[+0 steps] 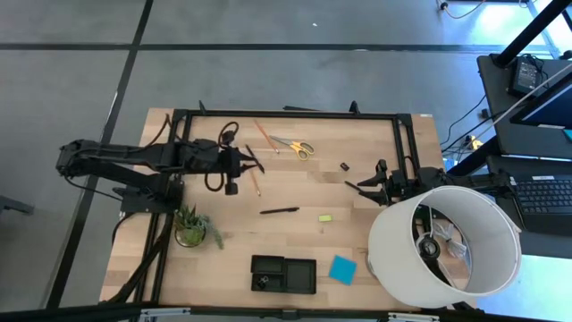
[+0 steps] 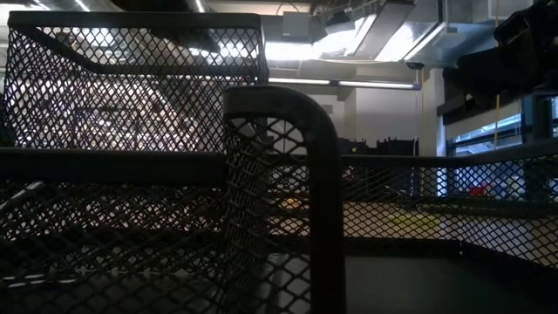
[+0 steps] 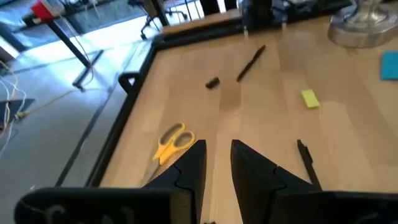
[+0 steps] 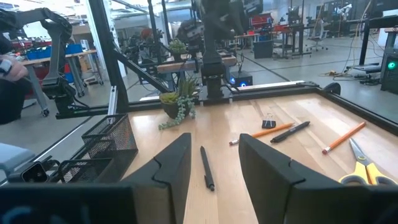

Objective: Pick and place office supplies into organizer
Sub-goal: Put the left black binder clip into the black desk organizer

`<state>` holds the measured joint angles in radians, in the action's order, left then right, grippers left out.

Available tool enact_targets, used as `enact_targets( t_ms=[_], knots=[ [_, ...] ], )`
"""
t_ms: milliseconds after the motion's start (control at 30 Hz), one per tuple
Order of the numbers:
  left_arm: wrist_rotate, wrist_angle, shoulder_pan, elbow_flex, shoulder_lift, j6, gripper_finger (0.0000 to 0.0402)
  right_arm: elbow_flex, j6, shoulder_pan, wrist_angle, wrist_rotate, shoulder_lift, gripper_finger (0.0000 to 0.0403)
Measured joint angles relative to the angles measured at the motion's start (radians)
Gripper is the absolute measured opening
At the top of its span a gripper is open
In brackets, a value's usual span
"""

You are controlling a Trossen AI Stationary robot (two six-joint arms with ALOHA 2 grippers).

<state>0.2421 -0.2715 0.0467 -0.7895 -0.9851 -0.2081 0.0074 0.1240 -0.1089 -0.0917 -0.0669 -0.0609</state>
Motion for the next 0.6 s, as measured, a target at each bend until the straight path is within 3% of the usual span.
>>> enact_targets(
  t_ms=[400, 600],
  knots=[
    [0.025, -0.146, 0.024, 0.0, -0.017, 0.037, 0.0071, 0.0, -0.001, 0.0, 0.0, 0.0, 0.0, 0.0137],
    [0.073, -0.23, 0.058, 0.0, -0.088, -0.068, 0.0105, 0.0, -0.001, 0.0, 0.001, 0.0, 0.0, 0.0137]
  ],
)
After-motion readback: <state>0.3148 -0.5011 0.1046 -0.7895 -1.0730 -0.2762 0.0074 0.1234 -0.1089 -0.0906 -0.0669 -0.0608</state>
